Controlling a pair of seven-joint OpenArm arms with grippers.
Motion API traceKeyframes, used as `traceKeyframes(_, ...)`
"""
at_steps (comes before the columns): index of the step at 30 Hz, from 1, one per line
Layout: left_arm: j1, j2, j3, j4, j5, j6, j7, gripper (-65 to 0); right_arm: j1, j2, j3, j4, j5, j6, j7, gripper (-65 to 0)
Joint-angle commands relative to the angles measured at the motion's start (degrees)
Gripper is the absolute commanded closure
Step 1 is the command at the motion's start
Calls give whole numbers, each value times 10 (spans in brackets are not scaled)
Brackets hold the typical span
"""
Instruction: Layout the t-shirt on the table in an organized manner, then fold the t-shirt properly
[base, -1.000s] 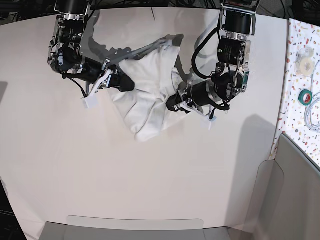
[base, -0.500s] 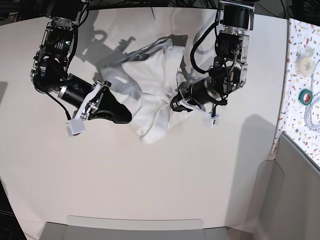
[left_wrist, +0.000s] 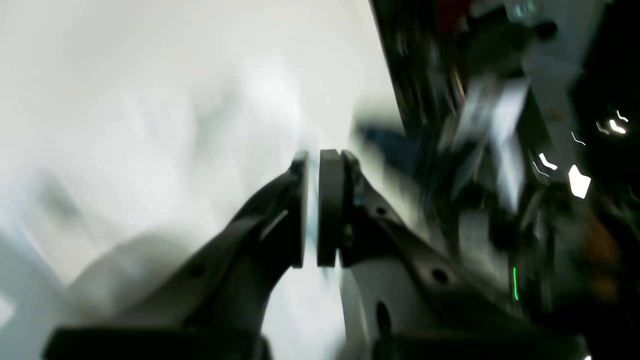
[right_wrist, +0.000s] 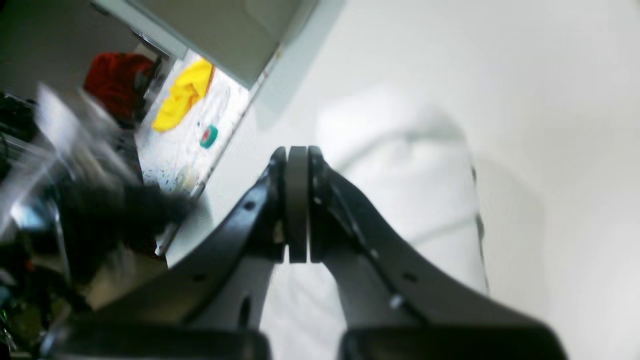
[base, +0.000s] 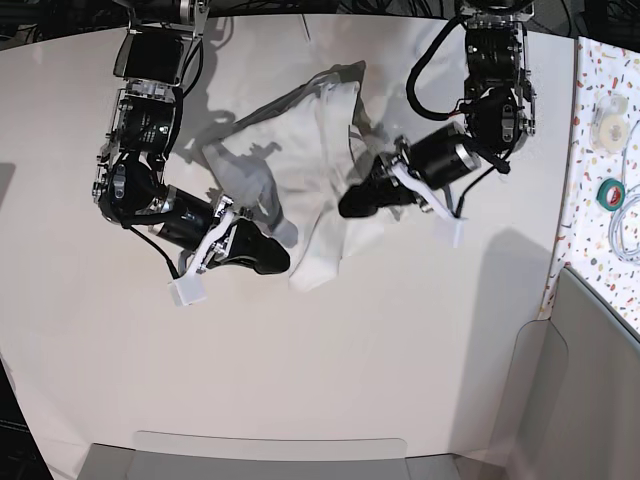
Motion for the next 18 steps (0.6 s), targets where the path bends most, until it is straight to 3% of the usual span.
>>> traceKeyframes(1,-9,7,10,12,-32,-10,4,-34,13,-1,0,10,15,5,11,0)
traceKeyframes(6,16,18,30,10,-34,6,44,-34,28,-2,-1,8,12,5,11,0)
traceKeyframes(10,17,17,31,-21,-34,109,45,-34,32,-8,-20,-43,11,5,14,0)
traceKeyframes(12,15,16,31,-55,-34,137,46,-34,39,-10,-25,-81,11,5,14,0)
traceKeyframes(18,14,15,31,-143,-35,159,45,-32,66,-13,-41,-199,5,5,26,0)
